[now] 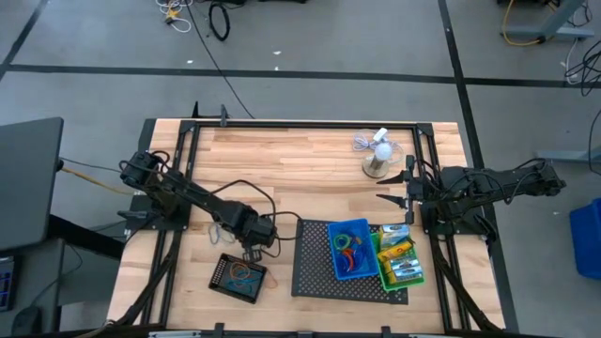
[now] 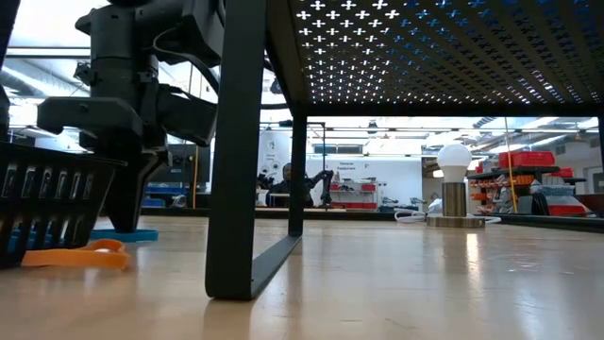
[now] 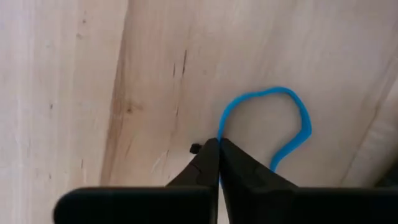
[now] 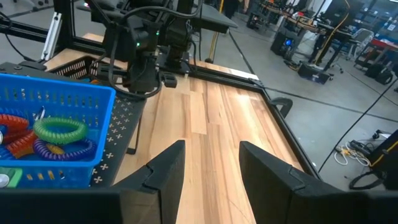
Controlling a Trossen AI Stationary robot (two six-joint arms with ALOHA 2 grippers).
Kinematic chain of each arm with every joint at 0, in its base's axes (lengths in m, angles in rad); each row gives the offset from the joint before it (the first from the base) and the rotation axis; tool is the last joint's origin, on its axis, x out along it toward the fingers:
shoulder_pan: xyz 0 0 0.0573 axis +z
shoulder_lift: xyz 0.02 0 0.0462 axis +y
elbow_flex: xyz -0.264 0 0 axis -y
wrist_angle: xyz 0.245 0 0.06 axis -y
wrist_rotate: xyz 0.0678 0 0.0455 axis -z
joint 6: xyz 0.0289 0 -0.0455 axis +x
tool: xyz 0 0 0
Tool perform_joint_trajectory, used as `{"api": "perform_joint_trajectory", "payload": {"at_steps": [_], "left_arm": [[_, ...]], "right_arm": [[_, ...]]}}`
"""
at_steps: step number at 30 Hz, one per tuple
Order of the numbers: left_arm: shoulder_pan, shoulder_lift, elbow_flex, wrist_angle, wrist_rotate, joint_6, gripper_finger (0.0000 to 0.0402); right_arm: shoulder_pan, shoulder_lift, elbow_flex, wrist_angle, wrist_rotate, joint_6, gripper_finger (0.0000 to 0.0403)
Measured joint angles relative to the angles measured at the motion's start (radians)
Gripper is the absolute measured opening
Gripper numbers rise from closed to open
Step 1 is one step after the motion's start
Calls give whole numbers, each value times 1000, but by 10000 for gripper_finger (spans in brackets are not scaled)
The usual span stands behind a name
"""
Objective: Pick & Place Office Desk Supplies
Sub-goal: Put the right blue rubber band into the black bin
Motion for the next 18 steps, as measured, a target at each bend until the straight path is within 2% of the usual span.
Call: {"api": "perform_joint_trajectory", "payload": {"at_steps": [5,10,15,18], "left_arm": [[4,-20,-2,-26,-44,-29,4],[3,-102,16,-76,-95,-77,3],[-29,-184,45,-121,-133,-121,2],[-66,-218,82,-208,-166,-170,1]], "right_arm": [[0,0,0,0,0,0,160],[0,0,0,1,0,0,160],[0,0,0,3,0,0,160],[0,0,0,5,0,0,160]]}}
